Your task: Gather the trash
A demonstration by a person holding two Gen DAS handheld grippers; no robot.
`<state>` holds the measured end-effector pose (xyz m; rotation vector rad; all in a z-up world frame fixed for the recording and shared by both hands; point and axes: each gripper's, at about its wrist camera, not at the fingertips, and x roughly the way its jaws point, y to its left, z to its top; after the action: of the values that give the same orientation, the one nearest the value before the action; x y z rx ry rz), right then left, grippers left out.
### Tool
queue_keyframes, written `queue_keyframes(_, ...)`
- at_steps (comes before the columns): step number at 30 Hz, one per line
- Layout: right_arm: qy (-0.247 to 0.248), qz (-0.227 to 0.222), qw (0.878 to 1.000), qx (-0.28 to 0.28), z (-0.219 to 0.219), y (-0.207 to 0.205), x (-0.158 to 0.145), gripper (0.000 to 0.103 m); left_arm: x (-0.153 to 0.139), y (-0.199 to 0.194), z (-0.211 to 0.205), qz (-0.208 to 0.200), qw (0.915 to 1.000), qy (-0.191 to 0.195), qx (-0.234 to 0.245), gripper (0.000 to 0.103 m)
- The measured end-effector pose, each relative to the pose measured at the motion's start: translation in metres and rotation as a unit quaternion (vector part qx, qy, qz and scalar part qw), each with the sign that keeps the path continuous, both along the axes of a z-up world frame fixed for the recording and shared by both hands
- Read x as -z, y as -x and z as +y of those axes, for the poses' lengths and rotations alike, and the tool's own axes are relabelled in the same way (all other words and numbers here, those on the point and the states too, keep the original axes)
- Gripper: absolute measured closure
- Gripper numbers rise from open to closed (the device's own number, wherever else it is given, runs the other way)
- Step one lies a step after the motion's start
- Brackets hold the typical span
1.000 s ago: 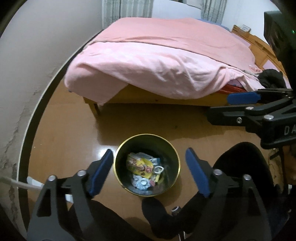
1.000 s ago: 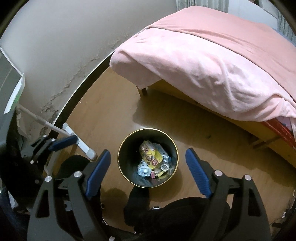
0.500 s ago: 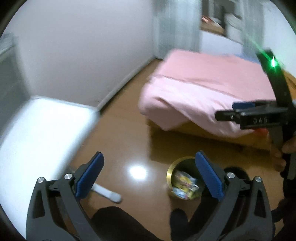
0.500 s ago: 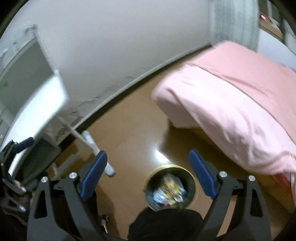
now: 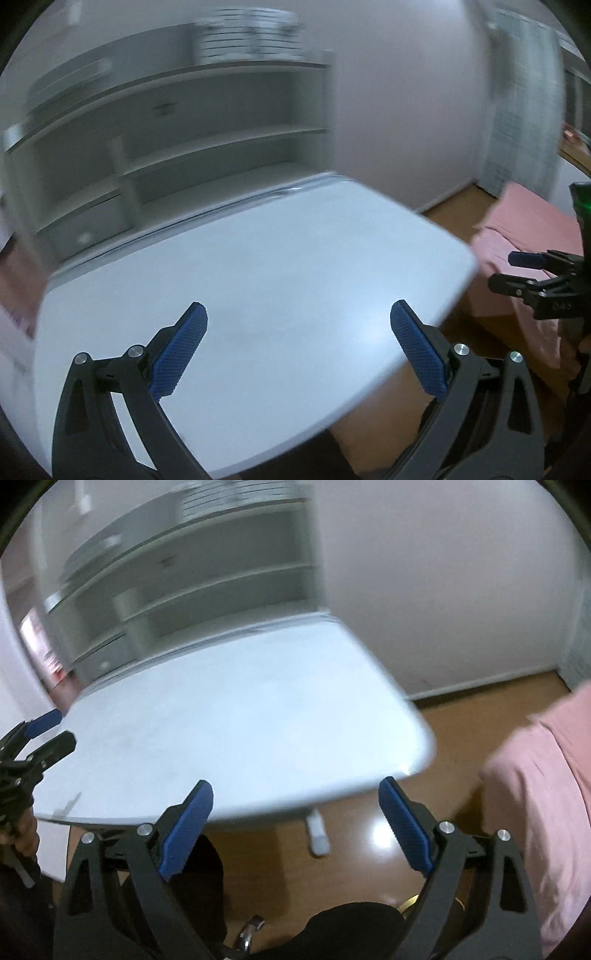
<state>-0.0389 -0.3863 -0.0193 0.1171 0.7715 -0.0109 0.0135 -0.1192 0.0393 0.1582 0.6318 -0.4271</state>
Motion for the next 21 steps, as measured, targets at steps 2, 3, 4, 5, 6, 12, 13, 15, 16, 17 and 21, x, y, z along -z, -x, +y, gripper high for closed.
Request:
queue_keyframes(2, 0.003, -0.002, 0.999, -0.034, 0.028, -0.015, -0.003, 0.015, 0.001, 0.0, 0.028, 0.002, 0.9996, 0.0, -0.028, 0.007)
queue_keyframes(3, 0.004, -0.003, 0.999, -0.045, 0.037, -0.021, -0.004, 0.015, 0.002, 0.0, 0.04, 0.002, 0.9993, -0.001, -0.038, 0.007)
queue_keyframes(4, 0.006, -0.004, 0.998, -0.059, 0.051, -0.027, -0.005, 0.014, 0.003, 0.0, 0.053, 0.001, 0.9988, -0.001, -0.049, 0.007)
queue_keyframes(5, 0.008, -0.004, 0.998, -0.07, 0.062, -0.031, -0.007, 0.014, 0.003, 0.0, 0.065, 0.0, 0.9982, -0.001, -0.06, 0.007)
queue_keyframes(6, 0.009, -0.005, 0.997, -0.08, 0.074, -0.034, -0.008, 0.014, 0.003, 0.001, 0.076, 0.0, 0.9974, -0.002, -0.072, 0.007)
queue_keyframes(12, 0.013, -0.003, 0.992, -0.123, 0.118, -0.049, -0.011, 0.014, 0.004, 0.006, 0.122, 0.003, 0.993, 0.002, -0.118, 0.007)
queue_keyframes(13, 0.013, -0.004, 0.992, -0.126, 0.12, -0.045, -0.011, 0.014, 0.004, 0.005, 0.129, 0.004, 0.9923, 0.002, -0.124, 0.007)
queue_keyframes(15, 0.013, -0.004, 0.991, -0.131, 0.129, -0.049, -0.012, 0.014, 0.006, 0.005, 0.138, 0.007, 0.9908, 0.002, -0.135, 0.007)
queue_keyframes(16, 0.013, -0.004, 0.991, -0.134, 0.133, -0.051, -0.012, 0.014, 0.006, 0.006, 0.14, 0.007, 0.9904, 0.001, -0.138, 0.007)
queue_keyframes(17, 0.013, -0.004, 0.991, -0.136, 0.135, -0.053, -0.013, 0.014, 0.007, 0.005, 0.143, 0.008, 0.9898, 0.0, -0.142, 0.007)
queue_keyframes(21, 0.013, -0.002, 0.99, -0.142, 0.145, -0.059, -0.012, 0.014, 0.009, 0.004, 0.152, 0.01, 0.9883, 0.001, -0.152, 0.007)
